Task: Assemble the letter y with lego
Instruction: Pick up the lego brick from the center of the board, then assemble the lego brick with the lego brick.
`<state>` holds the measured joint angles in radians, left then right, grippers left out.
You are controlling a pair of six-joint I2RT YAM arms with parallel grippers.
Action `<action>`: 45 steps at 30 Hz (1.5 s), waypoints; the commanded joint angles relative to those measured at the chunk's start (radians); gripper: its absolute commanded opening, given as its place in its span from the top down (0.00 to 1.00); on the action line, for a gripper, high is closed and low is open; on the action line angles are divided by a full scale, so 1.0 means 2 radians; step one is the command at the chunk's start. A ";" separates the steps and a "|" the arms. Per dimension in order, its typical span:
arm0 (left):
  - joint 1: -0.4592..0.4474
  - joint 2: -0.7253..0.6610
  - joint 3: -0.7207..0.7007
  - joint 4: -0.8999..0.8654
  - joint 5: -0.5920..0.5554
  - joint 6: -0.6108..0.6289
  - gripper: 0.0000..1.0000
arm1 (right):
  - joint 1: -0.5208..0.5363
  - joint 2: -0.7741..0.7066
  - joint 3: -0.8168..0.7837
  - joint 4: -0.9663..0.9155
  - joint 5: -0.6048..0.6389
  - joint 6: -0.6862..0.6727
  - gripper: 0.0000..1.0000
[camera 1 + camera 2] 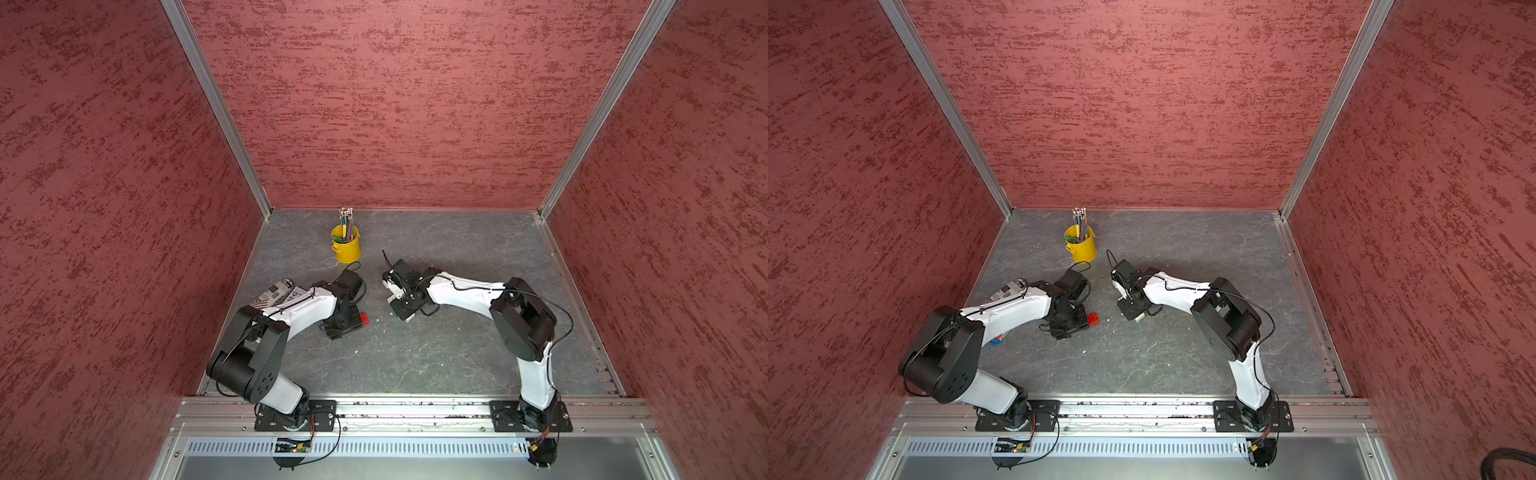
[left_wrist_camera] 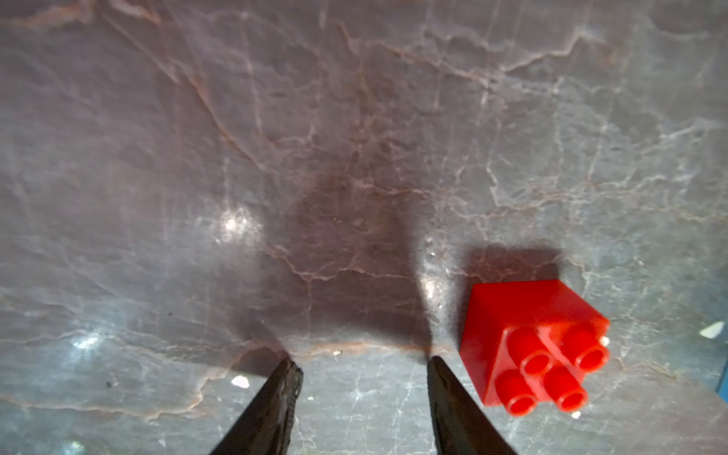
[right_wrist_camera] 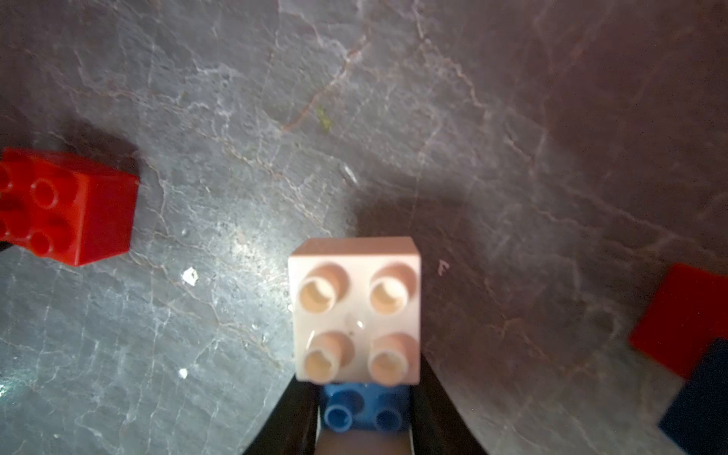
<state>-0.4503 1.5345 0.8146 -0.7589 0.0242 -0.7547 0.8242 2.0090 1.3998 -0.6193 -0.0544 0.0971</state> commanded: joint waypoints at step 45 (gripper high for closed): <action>0.120 -0.206 -0.089 -0.012 0.114 0.033 0.45 | 0.065 0.033 0.148 -0.034 -0.008 0.045 0.66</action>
<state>-0.2367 1.1442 0.6514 -0.7673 0.1848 -0.7155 0.9421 2.0289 1.6638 -0.6506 -0.0772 0.2192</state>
